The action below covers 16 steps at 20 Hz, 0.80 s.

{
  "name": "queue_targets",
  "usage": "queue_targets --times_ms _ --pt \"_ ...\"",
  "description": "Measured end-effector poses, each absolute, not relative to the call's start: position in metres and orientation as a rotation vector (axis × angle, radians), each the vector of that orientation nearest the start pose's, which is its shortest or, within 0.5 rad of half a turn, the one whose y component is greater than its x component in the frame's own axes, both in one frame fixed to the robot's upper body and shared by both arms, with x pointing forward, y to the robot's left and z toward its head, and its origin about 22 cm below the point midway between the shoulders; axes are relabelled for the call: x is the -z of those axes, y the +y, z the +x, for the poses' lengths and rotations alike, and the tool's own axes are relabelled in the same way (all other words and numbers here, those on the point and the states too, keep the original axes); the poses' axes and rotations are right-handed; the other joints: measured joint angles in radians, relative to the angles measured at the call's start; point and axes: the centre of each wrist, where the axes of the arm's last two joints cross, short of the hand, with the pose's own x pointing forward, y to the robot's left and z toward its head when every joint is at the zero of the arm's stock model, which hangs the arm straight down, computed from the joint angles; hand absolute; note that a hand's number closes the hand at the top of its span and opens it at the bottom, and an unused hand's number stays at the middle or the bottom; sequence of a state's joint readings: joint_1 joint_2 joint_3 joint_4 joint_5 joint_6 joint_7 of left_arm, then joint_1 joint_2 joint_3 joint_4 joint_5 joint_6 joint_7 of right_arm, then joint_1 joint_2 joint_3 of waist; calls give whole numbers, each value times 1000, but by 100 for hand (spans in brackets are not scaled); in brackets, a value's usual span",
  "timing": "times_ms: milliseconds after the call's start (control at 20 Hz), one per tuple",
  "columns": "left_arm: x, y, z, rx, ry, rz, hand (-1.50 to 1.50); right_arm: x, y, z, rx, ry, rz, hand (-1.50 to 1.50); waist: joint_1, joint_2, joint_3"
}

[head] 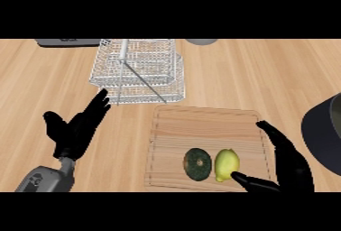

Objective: Pick the squash from the cutting board and place it in the tiered basket

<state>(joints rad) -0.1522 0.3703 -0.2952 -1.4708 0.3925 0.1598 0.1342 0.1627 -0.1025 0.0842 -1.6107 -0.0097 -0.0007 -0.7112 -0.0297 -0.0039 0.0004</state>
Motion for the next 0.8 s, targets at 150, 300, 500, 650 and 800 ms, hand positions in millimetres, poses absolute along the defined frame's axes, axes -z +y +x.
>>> queue_targets --times_ms 150,300,500,650,800 --pt "-18 239 268 135 -1365 -84 0 19 -249 174 -266 -2168 -102 -150 3 -1 -1" --pt "-18 238 267 125 -1359 -89 0 9 -252 149 -406 -2124 -246 -150 1 -3 -3" --pt "-19 238 265 113 -1354 -76 0 -9 -262 117 -565 -2010 -488 -150 -10 -4 -6" --pt "-19 238 264 116 -1362 -72 0 -30 -257 99 -649 -1918 -633 -150 -10 -2 -8" --pt "-20 234 264 120 -1367 -70 0 -49 -238 80 -695 -1833 -716 -150 -3 0 -8"
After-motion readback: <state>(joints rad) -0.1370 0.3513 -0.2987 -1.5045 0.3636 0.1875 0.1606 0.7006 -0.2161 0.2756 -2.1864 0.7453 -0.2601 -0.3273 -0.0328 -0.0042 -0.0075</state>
